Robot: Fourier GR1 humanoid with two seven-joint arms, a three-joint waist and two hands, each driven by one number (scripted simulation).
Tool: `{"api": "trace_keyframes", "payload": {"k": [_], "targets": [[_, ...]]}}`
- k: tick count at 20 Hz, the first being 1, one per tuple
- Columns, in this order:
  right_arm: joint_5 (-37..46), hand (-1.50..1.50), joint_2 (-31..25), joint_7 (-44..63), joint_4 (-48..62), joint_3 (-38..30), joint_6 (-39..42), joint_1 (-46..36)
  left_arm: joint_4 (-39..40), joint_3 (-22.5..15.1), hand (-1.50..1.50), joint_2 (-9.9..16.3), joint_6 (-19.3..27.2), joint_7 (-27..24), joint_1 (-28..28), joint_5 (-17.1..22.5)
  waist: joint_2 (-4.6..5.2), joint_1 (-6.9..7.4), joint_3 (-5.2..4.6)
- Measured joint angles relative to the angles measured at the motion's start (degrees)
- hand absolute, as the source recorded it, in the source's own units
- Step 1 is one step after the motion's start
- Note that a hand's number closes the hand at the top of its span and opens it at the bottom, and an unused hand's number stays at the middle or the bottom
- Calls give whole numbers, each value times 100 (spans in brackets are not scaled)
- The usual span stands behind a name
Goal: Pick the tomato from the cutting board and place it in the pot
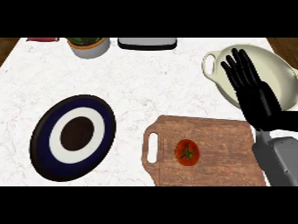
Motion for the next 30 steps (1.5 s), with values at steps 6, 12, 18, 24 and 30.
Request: {"api": "trace_keyframes", "payload": {"k": [6, 12, 18, 24, 30], "targets": [[1170, 150, 155, 258, 33, 358, -1408, 640, 319, -678, 0, -443, -590, 311, 584, 356, 195, -262, 37], [2551, -150, 31, -275, -62, -94, -3483, 1043, 625, -1138, 0, -774, -960, 605, 1122, 681, 152, -758, 7], [3879, -150, 1112, -1093, -745, 569, -5409, 1789, 819, -1455, 0, -978, -1387, 602, 1359, 889, 131, -603, 43], [5025, -150, 1557, -224, -1031, 1694, -6308, 3097, 932, -1583, 0, -1065, -1620, 517, 1330, 907, 177, -395, 46], [5993, -150, 1662, 1288, -1514, 2566, -6699, 3845, 1132, -1673, 0, -1167, -1804, 347, 1245, 837, 233, -183, 56]]}}
